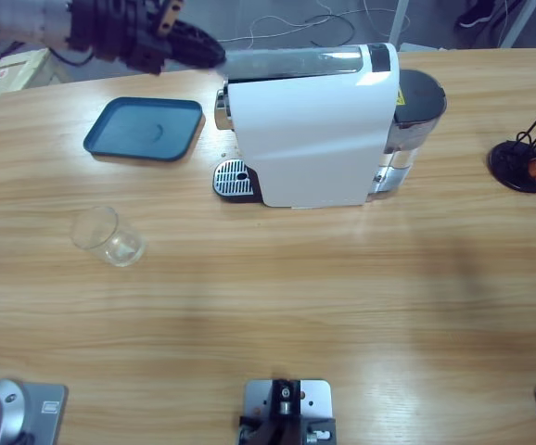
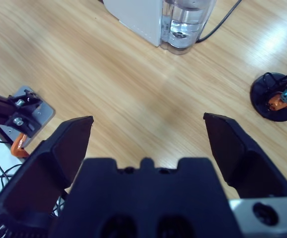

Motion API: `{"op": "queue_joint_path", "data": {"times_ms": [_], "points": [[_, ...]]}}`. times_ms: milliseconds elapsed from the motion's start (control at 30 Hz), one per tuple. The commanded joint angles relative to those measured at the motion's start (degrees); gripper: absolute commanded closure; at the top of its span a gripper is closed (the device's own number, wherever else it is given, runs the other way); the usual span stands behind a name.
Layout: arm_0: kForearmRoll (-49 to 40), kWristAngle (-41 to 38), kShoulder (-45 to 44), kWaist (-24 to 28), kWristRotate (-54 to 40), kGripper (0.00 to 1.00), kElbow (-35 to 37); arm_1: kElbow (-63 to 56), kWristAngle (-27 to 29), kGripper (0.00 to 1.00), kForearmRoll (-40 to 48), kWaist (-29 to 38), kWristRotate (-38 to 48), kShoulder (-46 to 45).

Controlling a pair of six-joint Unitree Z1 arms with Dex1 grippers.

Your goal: Pour coffee

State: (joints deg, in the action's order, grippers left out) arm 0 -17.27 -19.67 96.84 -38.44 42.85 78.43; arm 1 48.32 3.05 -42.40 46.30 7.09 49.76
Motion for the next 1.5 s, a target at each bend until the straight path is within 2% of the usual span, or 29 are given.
{"op": "queue_joint_path", "data": {"times_ms": [33, 67, 100, 133, 167, 267, 367, 400, 467, 567, 667, 800, 1033, 1200, 1400, 1500], "points": [[0.83, 2.60, -8.74, -5.75, -1.46, 0.882, 6.01, 0.28, 10.13, 0.000, 2.43, 0.37, 8.30, -3.20], [0.79, 3.13, -9.36, -6.53, -5.53, 0.362, 5.45, 0.75, 13.86, 0.000, 2.52, 0.37, 9.52, -2.42], [0.58, 4.34, -10.20, -7.51, -11.16, 0.067, 4.15, 1.14, 17.76, 0.000, 2.55, 0.37, 9.97, -0.96], [0.55, 5.66, -11.08, -8.39, -17.52, 0.011, 2.27, 1.25, 21.08, 0.000, 2.45, 0.30, 10.38, 1.02], [0.50, 6.66, -12.41, -9.04, -24.27, 0.009, -0.44, 1.26, 23.28, 0.000, 2.36, -0.86, 11.10, 4.21], [0.30, 10.31, -17.44, -11.06, -38.93, 0.009, -10.60, 1.05, 22.12, 0.001, 2.76, -7.94, 15.92, 11.76], [-0.23, 22.73, -24.63, -13.72, -46.88, 0.009, -22.06, -3.61, 21.35, 0.061, 11.53, -13.83, 18.13, 16.23], [-0.23, 25.27, -26.88, -13.84, -49.32, 0.002, -25.15, -5.38, 21.24, 0.113, 14.77, -15.38, 18.55, 17.49], [-0.45, 27.03, -31.26, -13.86, -54.79, 0.000, -30.13, -8.32, 21.12, 0.202, 20.22, -17.64, 19.63, 20.22], [-0.47, 27.81, -34.72, -13.86, -55.19, 0.000, -34.56, -12.97, 20.78, 0.212, 27.71, -20.02, 21.42, 25.44], [-0.47, 27.75, -35.21, -13.86, -54.81, 0.000, -36.02, -17.18, 20.54, 0.285, 34.33, -22.46, 22.35, 28.13], [0.04, 27.66, -34.33, -13.84, -54.45, 0.000, -35.35, -20.41, 18.50, 0.289, 41.40, -26.45, 21.89, 30.80], [0.13, 27.31, -33.31, -13.86, -54.10, 0.000, -34.40, -22.04, 16.81, 0.326, 50.31, -28.61, 21.56, 37.39], [0.14, 27.31, -33.26, -13.86, -53.43, 0.000, -34.66, -21.59, 16.07, 0.340, 51.54, -32.23, 20.98, 38.45], [0.39, 27.15, -33.30, -13.86, -52.56, 0.000, -34.93, -21.29, 16.07, 0.450, 52.16, -33.52, 20.08, 39.29], [0.39, 27.14, -33.12, -13.86, -52.61, 0.000, -34.82, -20.87, 15.93, 0.451, 52.42, -33.82, 19.91, 40.05]]}}
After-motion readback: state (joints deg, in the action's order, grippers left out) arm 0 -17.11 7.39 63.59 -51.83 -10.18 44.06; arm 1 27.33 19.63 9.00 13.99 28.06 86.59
